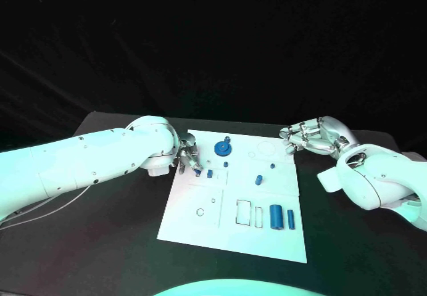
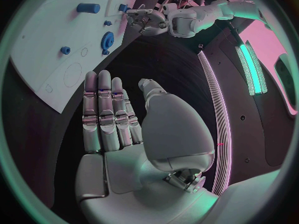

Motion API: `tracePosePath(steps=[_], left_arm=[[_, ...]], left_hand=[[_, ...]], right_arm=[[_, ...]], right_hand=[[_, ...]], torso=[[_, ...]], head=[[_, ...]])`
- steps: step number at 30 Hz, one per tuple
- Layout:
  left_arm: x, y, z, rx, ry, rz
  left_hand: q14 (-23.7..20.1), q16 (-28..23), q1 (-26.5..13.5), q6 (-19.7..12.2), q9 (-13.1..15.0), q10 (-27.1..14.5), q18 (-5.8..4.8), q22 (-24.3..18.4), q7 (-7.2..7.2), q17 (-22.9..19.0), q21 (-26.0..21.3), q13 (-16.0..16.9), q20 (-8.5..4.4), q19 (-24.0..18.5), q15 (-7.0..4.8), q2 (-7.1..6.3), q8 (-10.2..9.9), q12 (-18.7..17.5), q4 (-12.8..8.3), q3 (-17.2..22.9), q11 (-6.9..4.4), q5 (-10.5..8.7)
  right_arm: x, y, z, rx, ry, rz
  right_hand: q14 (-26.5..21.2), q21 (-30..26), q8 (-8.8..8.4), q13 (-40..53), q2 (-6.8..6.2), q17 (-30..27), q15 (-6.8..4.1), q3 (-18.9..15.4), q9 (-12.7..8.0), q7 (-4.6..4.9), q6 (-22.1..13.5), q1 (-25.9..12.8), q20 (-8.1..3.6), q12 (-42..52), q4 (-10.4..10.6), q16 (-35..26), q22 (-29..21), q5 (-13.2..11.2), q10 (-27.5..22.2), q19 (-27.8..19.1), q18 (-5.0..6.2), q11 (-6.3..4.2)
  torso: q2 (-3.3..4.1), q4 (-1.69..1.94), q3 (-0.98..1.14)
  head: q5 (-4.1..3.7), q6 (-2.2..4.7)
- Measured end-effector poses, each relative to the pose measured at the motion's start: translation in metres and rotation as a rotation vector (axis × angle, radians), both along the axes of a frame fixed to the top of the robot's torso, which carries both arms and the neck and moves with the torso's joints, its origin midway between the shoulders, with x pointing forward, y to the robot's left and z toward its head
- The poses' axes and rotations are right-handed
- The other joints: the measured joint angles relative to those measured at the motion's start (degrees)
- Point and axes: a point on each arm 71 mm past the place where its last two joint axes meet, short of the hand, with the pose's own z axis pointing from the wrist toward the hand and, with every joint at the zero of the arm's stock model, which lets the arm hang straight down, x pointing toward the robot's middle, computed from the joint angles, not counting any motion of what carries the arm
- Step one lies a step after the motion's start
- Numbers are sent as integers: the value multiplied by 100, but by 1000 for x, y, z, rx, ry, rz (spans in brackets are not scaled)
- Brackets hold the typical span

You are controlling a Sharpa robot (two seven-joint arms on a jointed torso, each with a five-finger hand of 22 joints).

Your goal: Assemble the parts on the task board

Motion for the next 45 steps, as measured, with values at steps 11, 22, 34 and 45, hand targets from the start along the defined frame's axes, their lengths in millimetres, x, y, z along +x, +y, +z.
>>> tracePosePath(steps=[11,22,34,45], left_arm=[[-2,0,-1,11,14,-11],[-3,1,-2,25,24,-17],[-3,1,-2,28,24,-18],[-2,1,-3,29,26,-17]], left_hand=[[0,0,0,0,1,-1,1,0,0,0,0,1,0,0,0,0,8,0,0,0,0,-1],[0,0,-2,0,1,16,1,-1,0,-1,0,0,0,0,0,-2,53,0,2,29,-15,-5],[0,0,-12,0,1,16,0,-1,0,-2,0,0,0,0,0,-11,56,0,2,30,-15,-21],[0,0,-134,3,12,93,0,70,3,5,50,88,0,41,1,-132,144,113,-1,177,-51,-23]], right_arm=[[0,0,0,0,0,-1],[0,-1,0,0,0,-2],[0,-1,0,0,0,-2],[0,-1,0,0,0,-2]], right_hand=[[0,0,0,-1,0,0,0,-1,0,0,0,0,0,0,1,0,-1,0,0,0,0,0],[0,0,0,4,0,0,0,-18,0,0,0,0,0,0,18,0,-8,0,0,0,0,0],[0,0,0,4,0,0,0,-17,0,0,0,0,0,0,17,0,-8,0,0,0,0,0],[0,0,0,3,0,0,0,-17,0,0,0,1,0,0,16,0,-8,0,0,0,0,0]], torso=[[-4,1,0],[-4,4,-4],[-3,2,-3],[-3,0,0]], head=[[1,-15],[10,-24],[15,-36],[8,-36]])
